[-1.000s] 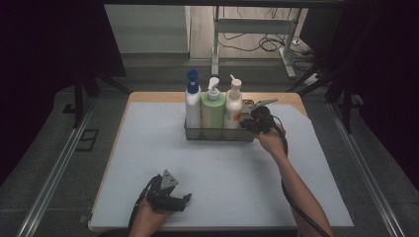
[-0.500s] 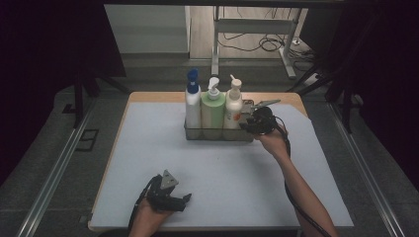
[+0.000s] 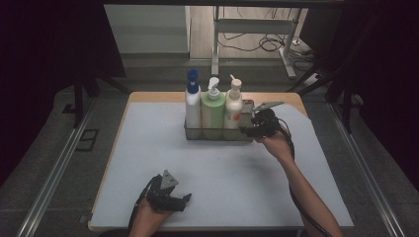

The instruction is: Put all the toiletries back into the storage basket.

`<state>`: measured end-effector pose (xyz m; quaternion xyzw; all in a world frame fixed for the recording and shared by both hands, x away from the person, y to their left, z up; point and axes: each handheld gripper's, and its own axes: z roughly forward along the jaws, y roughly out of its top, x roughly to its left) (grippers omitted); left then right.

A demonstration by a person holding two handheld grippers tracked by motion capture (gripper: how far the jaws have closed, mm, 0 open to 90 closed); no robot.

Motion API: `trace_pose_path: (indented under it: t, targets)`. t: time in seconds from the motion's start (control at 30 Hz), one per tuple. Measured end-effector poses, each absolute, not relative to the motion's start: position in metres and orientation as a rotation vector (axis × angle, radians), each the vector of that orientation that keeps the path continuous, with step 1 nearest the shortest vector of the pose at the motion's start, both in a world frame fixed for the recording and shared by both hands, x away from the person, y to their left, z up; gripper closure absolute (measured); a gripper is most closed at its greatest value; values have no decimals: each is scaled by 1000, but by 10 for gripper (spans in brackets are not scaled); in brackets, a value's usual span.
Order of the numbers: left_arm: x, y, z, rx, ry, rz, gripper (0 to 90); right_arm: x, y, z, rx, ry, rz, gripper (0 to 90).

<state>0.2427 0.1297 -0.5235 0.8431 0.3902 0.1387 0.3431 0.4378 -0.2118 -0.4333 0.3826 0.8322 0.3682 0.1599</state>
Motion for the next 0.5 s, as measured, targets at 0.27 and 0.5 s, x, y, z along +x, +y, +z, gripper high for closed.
trace_pose_path:
  t: [0.27,0.5]
  targets:
    - [243,130,-523,2195,1012,361,123,429,-214,-431,1064,2394,1035,266]
    - [243,130,-523,2194,1013,361,123,421,-215,-429,1028,2408,1036,214]
